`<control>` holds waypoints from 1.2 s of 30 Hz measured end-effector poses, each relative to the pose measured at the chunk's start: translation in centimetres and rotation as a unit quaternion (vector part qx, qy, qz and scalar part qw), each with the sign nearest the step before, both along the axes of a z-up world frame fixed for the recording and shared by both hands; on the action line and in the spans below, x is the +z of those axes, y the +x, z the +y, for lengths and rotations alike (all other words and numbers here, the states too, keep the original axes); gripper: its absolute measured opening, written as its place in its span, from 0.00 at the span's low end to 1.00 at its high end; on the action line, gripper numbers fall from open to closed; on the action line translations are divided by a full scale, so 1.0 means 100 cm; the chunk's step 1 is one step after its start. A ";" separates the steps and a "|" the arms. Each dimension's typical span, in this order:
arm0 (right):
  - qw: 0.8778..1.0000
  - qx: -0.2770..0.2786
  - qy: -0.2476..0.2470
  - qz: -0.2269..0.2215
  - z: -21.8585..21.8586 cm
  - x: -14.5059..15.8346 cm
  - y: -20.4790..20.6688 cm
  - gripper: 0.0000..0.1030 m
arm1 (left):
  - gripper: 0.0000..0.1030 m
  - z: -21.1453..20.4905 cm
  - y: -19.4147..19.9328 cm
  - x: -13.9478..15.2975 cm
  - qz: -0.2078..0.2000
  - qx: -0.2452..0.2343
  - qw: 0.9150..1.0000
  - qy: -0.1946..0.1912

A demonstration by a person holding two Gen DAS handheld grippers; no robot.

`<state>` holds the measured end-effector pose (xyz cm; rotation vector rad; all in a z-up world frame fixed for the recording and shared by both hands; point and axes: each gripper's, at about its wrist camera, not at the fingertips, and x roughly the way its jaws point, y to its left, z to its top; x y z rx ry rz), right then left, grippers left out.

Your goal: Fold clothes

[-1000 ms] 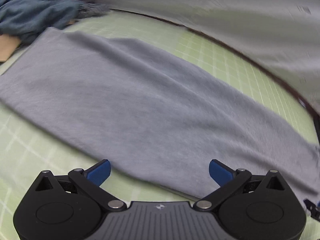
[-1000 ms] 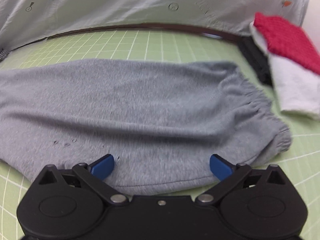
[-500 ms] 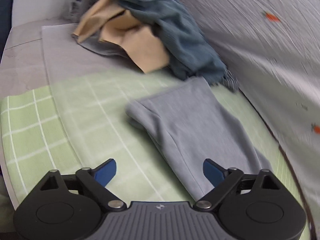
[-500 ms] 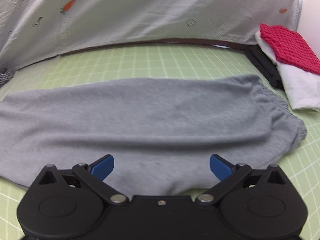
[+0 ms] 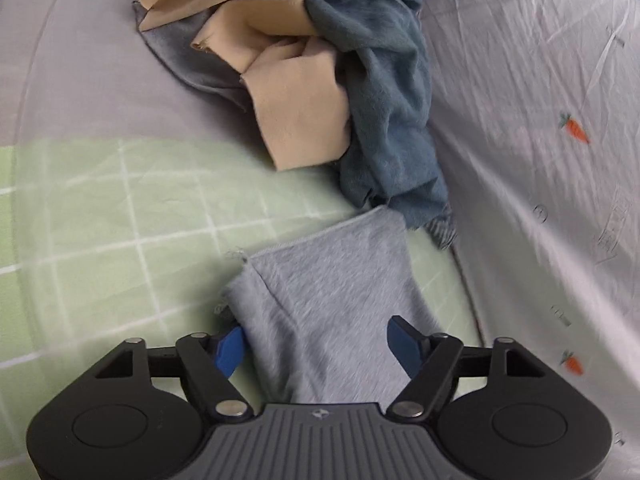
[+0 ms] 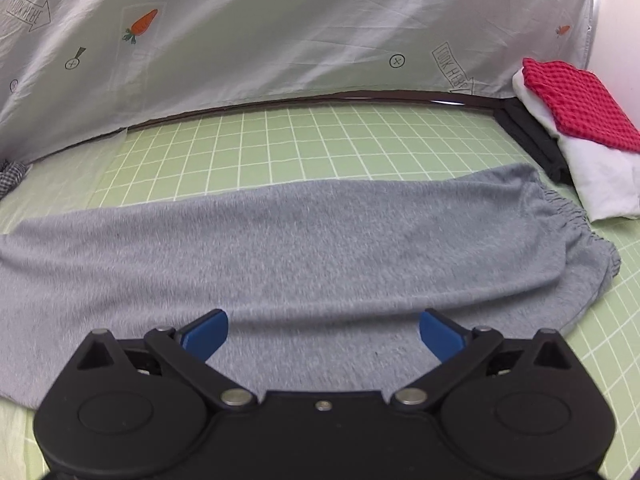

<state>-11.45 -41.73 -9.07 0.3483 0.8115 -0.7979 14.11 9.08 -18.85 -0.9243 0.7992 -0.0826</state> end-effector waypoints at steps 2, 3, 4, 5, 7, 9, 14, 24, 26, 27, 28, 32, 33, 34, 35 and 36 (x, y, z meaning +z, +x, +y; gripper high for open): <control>1.000 -0.009 0.014 -0.005 -0.002 -0.003 -0.003 1.00 | 0.80 0.000 0.004 -0.002 -0.015 0.000 1.000 -0.009; 1.000 -0.014 0.022 -0.009 -0.002 -0.004 -0.004 1.00 | 0.80 -0.002 0.008 -0.001 -0.017 -0.003 1.000 -0.005; 0.999 -0.019 0.030 -0.014 -0.003 -0.005 -0.005 1.00 | 0.78 -0.004 0.011 0.000 -0.019 -0.007 1.000 0.000; 0.999 -0.023 0.036 -0.019 -0.004 -0.006 -0.006 1.00 | 0.70 -0.006 0.015 0.001 -0.018 -0.012 1.000 0.008; 0.998 -0.029 0.045 -0.026 -0.007 -0.008 -0.006 1.00 | 0.38 -0.011 0.024 -0.002 -0.001 -0.016 1.000 0.014; 0.998 -0.030 0.048 -0.029 -0.009 -0.009 -0.004 1.00 | 0.05 -0.014 0.031 -0.006 0.013 -0.011 1.000 0.011; 0.998 -0.032 0.044 -0.043 -0.015 -0.008 -0.010 1.00 | 0.05 -0.036 0.037 0.032 -0.087 -0.089 0.992 0.016; 0.988 -0.092 0.080 -0.090 -0.040 -0.020 -0.044 1.00 | 0.12 -0.247 -0.036 0.096 -0.204 -0.532 0.808 0.151; 0.987 -0.103 0.079 -0.096 -0.043 -0.019 -0.053 1.00 | 0.15 -0.283 -0.064 0.070 -0.175 -0.597 0.753 0.215; 0.986 -0.108 0.080 -0.099 -0.044 -0.019 -0.057 1.00 | 0.17 -0.294 -0.074 0.055 -0.154 -0.621 0.731 0.239; 0.985 -0.113 0.079 -0.100 -0.044 -0.018 -0.062 1.00 | 0.20 -0.300 -0.083 0.045 -0.141 -0.636 0.714 0.258; 0.983 -0.130 0.073 -0.103 -0.044 -0.018 -0.079 1.00 | 0.42 -0.295 -0.086 0.049 -0.156 -0.628 0.723 0.244; 0.982 -0.137 0.075 -0.105 -0.044 -0.019 -0.083 1.00 | 0.42 -0.293 -0.081 0.052 -0.154 -0.620 0.734 0.230; 0.980 -0.144 0.081 -0.108 -0.045 -0.022 -0.086 1.00 | 0.43 -0.290 -0.074 0.056 -0.153 -0.606 0.749 0.218; 0.979 -0.150 0.087 -0.110 -0.046 -0.025 -0.088 1.00 | 0.43 -0.286 -0.068 0.060 -0.149 -0.592 0.765 0.205; 0.977 -0.155 0.092 -0.113 -0.047 -0.027 -0.089 1.00 | 0.43 -0.282 -0.062 0.064 -0.144 -0.577 0.780 0.192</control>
